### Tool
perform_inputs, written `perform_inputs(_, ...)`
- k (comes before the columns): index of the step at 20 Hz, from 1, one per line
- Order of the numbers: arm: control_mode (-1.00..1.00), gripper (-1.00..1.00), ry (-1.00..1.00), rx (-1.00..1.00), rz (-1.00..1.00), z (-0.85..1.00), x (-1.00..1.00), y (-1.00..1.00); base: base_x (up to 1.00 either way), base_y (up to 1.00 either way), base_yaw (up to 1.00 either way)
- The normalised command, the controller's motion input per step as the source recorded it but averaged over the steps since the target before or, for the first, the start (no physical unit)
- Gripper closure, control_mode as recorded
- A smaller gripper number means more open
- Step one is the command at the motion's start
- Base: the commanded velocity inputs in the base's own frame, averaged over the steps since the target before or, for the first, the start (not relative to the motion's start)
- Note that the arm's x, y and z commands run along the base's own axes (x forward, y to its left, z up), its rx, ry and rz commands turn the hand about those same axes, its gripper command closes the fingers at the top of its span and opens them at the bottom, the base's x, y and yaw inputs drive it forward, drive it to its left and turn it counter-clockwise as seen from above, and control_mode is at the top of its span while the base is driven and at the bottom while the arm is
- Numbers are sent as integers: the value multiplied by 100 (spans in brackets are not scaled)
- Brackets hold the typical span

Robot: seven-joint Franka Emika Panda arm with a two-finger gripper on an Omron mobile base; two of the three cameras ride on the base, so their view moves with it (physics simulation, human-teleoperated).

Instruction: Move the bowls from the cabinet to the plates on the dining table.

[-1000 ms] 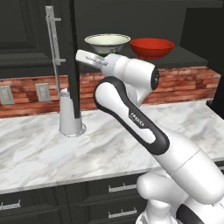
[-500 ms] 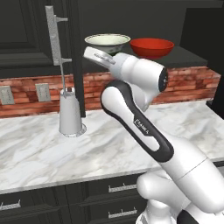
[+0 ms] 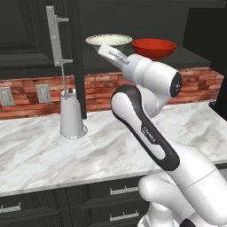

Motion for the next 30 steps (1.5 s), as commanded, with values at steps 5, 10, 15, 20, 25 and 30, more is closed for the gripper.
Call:
perform_inputs(5, -100, -100, 11, 16, -2, 3, -3, -40, 0, 0, 0)
perform_inputs(10, -100, -100, 15, 18, -2, 3, -9, -33, 0, 0, 0)
perform_inputs(15, -100, -100, 16, 17, -7, 6, -5, -22, 0, 0, 0)
perform_inputs(20, -100, -100, 14, 17, -8, 10, -1, -15, 0, 0, 0)
perform_inputs(25, -100, -100, 14, 12, -12, 2, -1, -16, 0, 0, 0)
perform_inputs(30, -100, -100, 14, 12, -10, 1, 0, -22, 0, 0, 0)
